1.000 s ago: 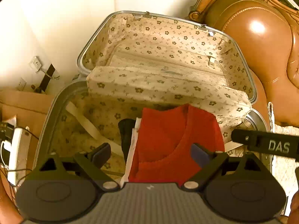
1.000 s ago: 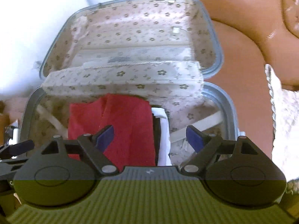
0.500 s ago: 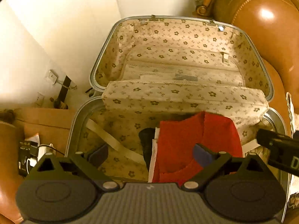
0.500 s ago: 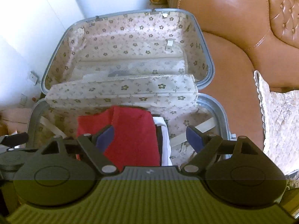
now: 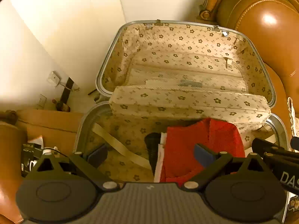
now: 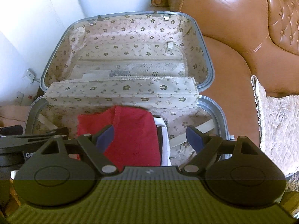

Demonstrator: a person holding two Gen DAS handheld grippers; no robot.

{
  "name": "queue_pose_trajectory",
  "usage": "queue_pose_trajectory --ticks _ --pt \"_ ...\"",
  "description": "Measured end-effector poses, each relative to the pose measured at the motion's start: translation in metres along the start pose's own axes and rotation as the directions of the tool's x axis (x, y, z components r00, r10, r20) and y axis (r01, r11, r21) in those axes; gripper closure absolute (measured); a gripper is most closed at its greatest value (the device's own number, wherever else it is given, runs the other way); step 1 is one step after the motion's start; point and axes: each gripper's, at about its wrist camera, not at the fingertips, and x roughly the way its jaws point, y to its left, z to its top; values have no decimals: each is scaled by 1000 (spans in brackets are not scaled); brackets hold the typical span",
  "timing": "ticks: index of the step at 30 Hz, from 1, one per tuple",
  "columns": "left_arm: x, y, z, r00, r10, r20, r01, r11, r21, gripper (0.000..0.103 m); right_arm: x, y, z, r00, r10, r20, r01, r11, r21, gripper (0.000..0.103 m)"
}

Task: Organize soft objects

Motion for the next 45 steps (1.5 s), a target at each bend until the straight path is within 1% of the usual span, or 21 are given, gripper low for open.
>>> queue_pose_trajectory --ticks 6,10,17,33,40,45 --pt "0 3 3 1000 14 -8 -14 1000 6 1 1 5 2 1000 7 -4 -7 1000 1 11" --pt "0 2 3 999 46 -14 -45 999 25 1 2 8 1 1000 3 -15 -3 1000 -6 11" --pt "0 7 1 1000 26 -16 -26 1000 4 1 2 11 -1 1000 0 -23 -1 1000 -16 11" --pt "-12 14 -12 999 45 19 -45 999 -2 1 -8 18 -8 1000 10 -17 -11 999 -39 11" --pt "-19 14 -21 998 60 33 -61 998 15 2 -14 18 -18 1000 17 -15 -18 999 -41 11" --pt "-23 17 -30 998 57 34 -57 998 -2 2 -19 19 -27 1000 15 -6 -15 998 -56 12"
